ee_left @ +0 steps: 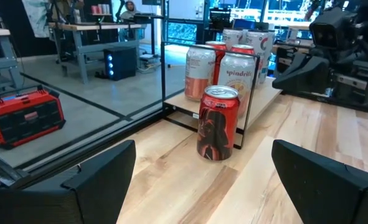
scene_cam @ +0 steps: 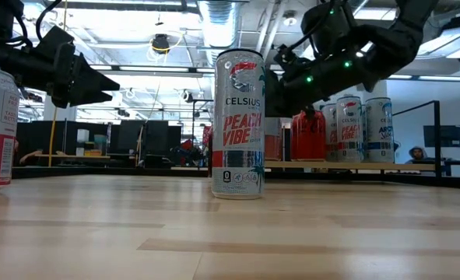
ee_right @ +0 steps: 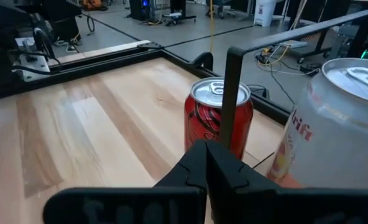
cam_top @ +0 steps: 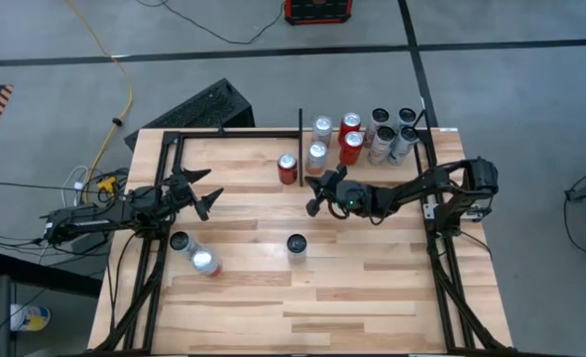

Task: Place canned beverage on shelf
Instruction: Put the white soda can on the shelf

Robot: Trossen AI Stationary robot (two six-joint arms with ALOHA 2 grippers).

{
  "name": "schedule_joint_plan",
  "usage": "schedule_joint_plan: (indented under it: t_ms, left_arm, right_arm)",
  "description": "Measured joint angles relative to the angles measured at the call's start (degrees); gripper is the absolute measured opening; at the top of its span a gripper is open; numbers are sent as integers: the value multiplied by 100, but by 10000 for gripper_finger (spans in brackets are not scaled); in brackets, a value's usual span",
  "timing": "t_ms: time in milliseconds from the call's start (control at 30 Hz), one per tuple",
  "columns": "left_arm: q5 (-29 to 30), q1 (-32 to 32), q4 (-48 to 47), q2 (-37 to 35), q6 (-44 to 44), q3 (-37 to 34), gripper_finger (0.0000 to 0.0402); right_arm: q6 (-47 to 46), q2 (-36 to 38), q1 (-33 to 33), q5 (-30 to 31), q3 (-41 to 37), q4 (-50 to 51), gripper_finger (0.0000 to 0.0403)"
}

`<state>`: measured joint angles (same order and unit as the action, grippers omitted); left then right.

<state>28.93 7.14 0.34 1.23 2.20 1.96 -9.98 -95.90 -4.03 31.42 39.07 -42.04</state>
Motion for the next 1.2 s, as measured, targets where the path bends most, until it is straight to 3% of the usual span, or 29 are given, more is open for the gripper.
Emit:
schedule_joint_plan:
  t_ms: [1200]
  left_arm:
    - [-7,1,0,0,39,0,361]
  right_arm:
    - [257,0,-408,499,80,212,25]
